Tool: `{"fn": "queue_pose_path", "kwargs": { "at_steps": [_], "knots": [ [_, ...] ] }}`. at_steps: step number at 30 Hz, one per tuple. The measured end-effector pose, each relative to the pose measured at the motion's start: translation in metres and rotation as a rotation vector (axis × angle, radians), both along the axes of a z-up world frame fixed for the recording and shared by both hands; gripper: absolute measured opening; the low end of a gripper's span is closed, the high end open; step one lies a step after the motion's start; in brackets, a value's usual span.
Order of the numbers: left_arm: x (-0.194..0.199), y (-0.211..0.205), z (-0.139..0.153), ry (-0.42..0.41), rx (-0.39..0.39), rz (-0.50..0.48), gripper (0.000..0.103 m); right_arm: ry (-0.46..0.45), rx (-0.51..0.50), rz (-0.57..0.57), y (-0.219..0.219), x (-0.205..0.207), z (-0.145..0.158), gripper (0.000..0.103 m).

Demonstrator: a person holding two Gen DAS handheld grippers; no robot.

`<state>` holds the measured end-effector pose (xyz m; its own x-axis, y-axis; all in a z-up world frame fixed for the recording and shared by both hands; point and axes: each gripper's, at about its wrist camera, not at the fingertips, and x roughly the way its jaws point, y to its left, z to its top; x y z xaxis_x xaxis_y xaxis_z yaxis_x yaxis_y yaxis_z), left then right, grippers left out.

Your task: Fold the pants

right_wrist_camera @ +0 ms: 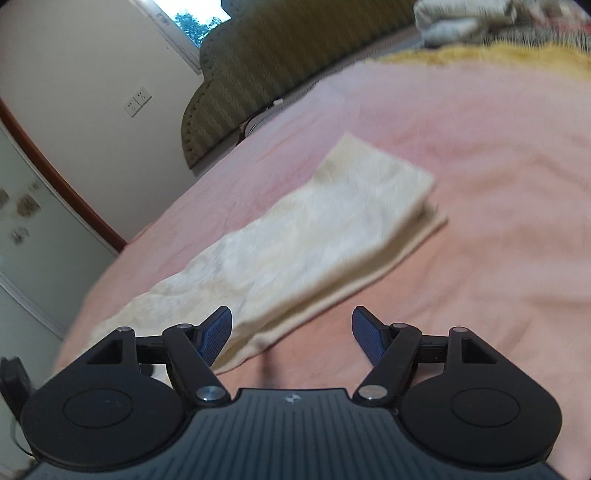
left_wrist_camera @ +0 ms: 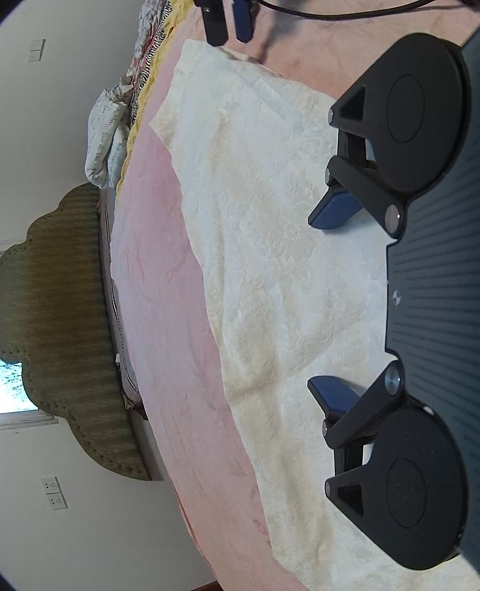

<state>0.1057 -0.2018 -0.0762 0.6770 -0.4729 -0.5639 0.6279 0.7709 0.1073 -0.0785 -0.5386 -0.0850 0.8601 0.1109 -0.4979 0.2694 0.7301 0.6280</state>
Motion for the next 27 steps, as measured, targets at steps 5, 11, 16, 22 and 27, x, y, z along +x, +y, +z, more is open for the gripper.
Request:
{"fn": "queue_pose_path", "kwargs": {
  "at_steps": [5, 11, 16, 22, 27],
  "knots": [
    [0.011, 0.006, -0.002, 0.065, -0.039, 0.026, 0.099, -0.083, 0.092, -0.068, -0.013, 0.011, -0.014, 0.071],
    [0.011, 0.006, 0.000, 0.066, -0.044, 0.024, 0.097, -0.132, 0.080, -0.243, -0.033, 0.034, -0.021, 0.053],
    [0.027, 0.024, 0.009, 0.239, -0.249, 0.019, 0.097, -0.132, 0.162, -0.303, -0.054, 0.043, -0.035, 0.016],
    [0.076, 0.056, 0.006, 0.767, -0.782, -0.043, 0.098, -0.164, -0.153, -0.225, -0.015, 0.055, 0.010, 0.015],
    [0.091, 0.056, 0.008, 0.902, -0.966, -0.062, 0.103, -0.201, -0.617, 0.011, 0.077, 0.076, 0.058, 0.015]
  ]
}}
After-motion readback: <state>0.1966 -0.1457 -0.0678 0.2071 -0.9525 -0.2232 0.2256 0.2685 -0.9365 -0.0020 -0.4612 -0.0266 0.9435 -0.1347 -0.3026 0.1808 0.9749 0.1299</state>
